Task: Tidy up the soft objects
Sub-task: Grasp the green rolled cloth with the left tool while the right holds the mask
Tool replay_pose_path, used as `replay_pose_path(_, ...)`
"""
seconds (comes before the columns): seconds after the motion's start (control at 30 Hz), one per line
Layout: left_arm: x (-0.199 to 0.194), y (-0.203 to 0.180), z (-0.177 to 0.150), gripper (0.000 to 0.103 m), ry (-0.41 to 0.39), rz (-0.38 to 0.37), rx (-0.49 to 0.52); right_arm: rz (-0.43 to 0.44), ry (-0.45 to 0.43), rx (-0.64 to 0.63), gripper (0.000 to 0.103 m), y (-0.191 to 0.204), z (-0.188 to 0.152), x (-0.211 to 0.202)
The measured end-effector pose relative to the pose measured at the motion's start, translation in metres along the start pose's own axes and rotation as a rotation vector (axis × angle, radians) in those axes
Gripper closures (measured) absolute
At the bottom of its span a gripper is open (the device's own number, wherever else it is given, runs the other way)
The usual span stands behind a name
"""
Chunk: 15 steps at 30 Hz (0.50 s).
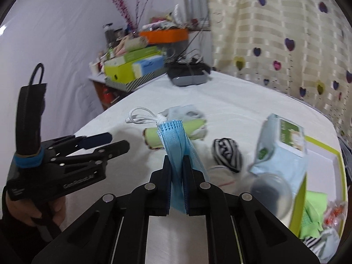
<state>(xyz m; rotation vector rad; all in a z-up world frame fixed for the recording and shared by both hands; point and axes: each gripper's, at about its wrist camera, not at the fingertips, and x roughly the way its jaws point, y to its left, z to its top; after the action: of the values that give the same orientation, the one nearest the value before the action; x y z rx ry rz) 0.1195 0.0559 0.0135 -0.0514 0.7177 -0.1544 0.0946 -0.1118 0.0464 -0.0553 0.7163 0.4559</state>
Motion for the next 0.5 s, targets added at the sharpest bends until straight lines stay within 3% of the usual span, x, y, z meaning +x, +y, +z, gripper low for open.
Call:
replay_pose_path(0.2, 0.028, -0.018, 0.018, 0.055, 0.002, -0.002, 0.119, -0.002, -0.027, 0.027, 0.094, -0.015, 0.003, -0.008)
replay_pose_path(0.5, 0.072, -0.03, 0.021, 0.054, 0.074, 0.005, 0.241, -0.005, -0.03, 0.047, 0.094, -0.028, 0.007, -0.003)
